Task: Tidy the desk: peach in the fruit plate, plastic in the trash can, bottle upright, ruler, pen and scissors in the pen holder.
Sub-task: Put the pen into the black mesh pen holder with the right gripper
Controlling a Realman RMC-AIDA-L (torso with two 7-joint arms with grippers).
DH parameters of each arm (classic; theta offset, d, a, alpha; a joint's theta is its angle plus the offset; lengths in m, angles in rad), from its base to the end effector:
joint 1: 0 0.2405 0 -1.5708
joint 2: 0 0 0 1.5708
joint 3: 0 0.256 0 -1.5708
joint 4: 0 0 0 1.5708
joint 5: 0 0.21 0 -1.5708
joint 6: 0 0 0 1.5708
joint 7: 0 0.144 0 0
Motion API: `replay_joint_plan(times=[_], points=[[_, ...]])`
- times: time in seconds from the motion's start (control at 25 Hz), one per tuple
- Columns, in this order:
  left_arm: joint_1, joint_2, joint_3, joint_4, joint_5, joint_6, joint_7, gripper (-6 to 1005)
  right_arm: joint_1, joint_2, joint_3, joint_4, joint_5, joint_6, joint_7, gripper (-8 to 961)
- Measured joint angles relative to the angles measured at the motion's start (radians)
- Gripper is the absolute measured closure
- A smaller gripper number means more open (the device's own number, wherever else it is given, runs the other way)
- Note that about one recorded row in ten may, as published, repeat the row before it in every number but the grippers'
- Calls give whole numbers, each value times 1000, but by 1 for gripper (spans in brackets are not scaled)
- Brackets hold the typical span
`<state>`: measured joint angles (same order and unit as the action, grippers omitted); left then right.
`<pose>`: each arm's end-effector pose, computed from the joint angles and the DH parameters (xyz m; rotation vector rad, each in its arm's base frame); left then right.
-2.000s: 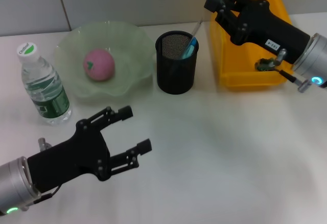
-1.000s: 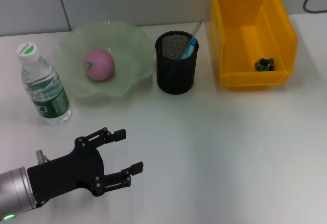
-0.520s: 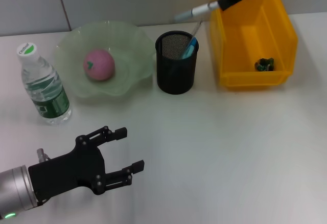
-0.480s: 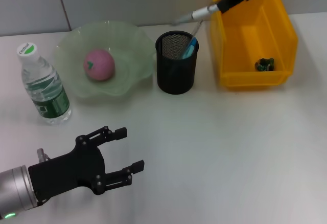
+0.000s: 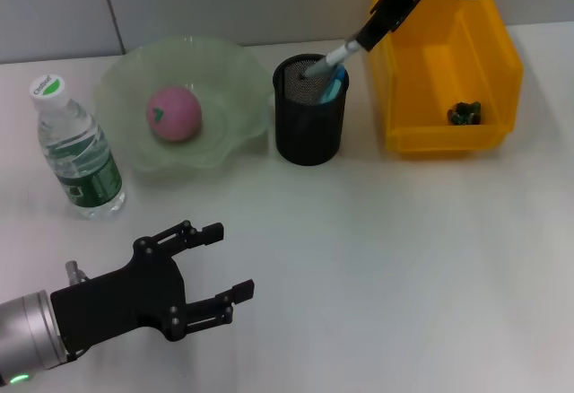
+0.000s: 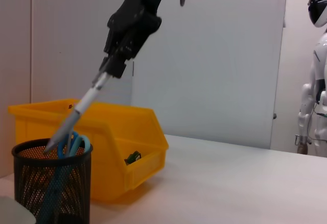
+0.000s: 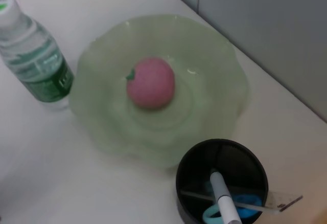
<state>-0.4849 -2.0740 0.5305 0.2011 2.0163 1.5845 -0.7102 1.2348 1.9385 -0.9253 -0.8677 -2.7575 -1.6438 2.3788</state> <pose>-0.2832 0.2649 -0.0594 -2.6771 -0.2997 -0.9083 0.0689 0.4556 0.0626 -2.6452 0.7312 -0.4677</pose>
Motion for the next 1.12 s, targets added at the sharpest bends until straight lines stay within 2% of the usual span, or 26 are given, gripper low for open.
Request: replay_joint_plan(times=[0.2,0.48,0.88,1.12], points=[[1,0,-1,-2,0,0,0,187,24,13,-55,42,-11,45,3,793],[2,-1,-3,-5,0,3,0,186,51,39,-72,89,-49,121,7,771],[5,-3,-3,-6,0,8,0,187,71,51,-76,132,-70,160,13,738],[6,-2,-3,-11,-8,13,-2,187,73,83,-78,127,-113,192,17,696]])
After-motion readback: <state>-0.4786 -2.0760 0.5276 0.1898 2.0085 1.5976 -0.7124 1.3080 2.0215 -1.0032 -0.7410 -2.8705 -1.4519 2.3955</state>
